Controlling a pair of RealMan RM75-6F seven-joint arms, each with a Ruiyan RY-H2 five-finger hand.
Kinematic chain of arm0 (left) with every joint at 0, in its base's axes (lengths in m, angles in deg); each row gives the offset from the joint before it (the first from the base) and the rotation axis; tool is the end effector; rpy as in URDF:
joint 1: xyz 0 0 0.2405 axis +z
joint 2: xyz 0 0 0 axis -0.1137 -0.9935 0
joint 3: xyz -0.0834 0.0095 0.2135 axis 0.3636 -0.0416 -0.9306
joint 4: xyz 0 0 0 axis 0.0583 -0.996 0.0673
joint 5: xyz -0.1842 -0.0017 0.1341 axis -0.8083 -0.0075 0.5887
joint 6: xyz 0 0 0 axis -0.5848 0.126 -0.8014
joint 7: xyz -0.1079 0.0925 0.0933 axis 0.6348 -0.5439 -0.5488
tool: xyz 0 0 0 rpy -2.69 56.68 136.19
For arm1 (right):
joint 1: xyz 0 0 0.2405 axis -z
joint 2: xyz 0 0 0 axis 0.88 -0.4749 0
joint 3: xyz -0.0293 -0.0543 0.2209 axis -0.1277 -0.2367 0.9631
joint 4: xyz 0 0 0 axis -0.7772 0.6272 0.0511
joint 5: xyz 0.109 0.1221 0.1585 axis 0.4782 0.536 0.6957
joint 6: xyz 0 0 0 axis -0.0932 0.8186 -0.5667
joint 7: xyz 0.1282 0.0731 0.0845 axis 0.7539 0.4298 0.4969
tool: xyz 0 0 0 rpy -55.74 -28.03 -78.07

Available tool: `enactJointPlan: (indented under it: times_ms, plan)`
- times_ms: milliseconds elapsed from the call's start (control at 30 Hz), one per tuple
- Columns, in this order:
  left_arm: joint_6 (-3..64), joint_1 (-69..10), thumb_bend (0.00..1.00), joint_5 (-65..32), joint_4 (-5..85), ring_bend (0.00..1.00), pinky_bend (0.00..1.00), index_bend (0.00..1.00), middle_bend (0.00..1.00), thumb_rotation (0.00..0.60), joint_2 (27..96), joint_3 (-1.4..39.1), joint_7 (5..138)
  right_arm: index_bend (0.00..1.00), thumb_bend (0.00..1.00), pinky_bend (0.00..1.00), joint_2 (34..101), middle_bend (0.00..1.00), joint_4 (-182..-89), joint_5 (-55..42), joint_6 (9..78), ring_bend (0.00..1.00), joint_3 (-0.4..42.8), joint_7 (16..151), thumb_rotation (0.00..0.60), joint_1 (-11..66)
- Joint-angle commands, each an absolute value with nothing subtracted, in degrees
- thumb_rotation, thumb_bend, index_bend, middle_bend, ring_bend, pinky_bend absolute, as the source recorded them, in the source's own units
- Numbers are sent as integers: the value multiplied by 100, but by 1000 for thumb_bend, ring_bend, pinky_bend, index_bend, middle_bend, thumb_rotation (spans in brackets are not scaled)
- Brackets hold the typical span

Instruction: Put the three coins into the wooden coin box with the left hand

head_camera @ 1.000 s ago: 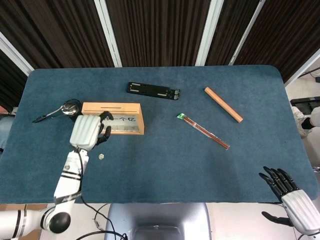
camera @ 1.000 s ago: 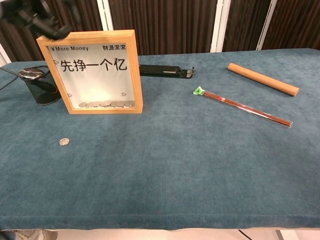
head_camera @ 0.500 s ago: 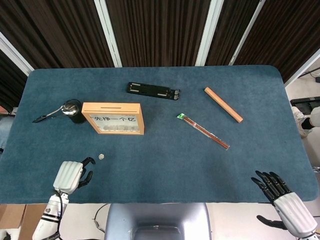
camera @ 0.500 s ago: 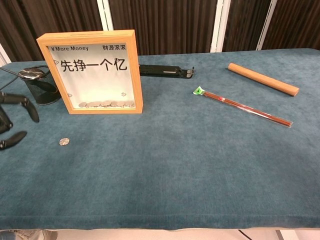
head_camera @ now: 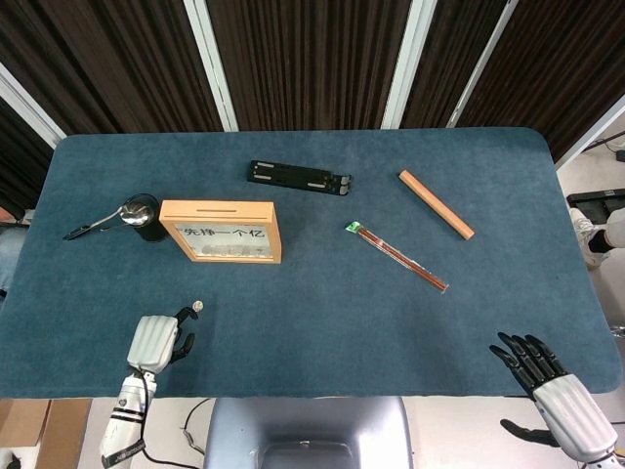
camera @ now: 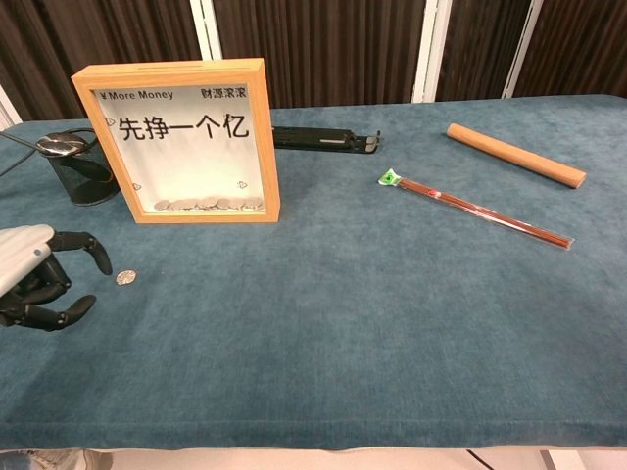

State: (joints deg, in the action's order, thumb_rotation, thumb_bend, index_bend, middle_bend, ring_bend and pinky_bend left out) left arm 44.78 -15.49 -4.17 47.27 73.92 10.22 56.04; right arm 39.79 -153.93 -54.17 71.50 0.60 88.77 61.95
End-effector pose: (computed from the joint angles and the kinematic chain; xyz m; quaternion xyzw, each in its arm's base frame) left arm -0.2157 0.2577 -0.0392 -0.6485 -0.4135 -0.3865 0.5091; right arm -0.2706 -0.1161 0.1305 0.7090 -0.3789 0.3898 0.4492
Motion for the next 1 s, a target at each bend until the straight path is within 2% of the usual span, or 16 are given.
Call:
enactJointPlan:
  times_ms: [33,433,1000]
  plan:
    - [4356,-1585,385,-419,4390,1000,1000,431,1000,600,7643,1206,5620,0,134,0,3979,0,-15389,-5408,7146,0,61,8879,600,6195]
    - [4080,-1680,385,-504,3454,1000,1000,445,1000,600,8167,1526,5423,0,135,0,3971,0,-15397,-5346,7110,0,72,8890,600,6179]
    - [3880,-1780,405,-507,2965,1000,1000,459,1000,600,8519,1725,5315,0,134,0,3960,0,-15389,-5350,7154,0,68,8916,600,6191]
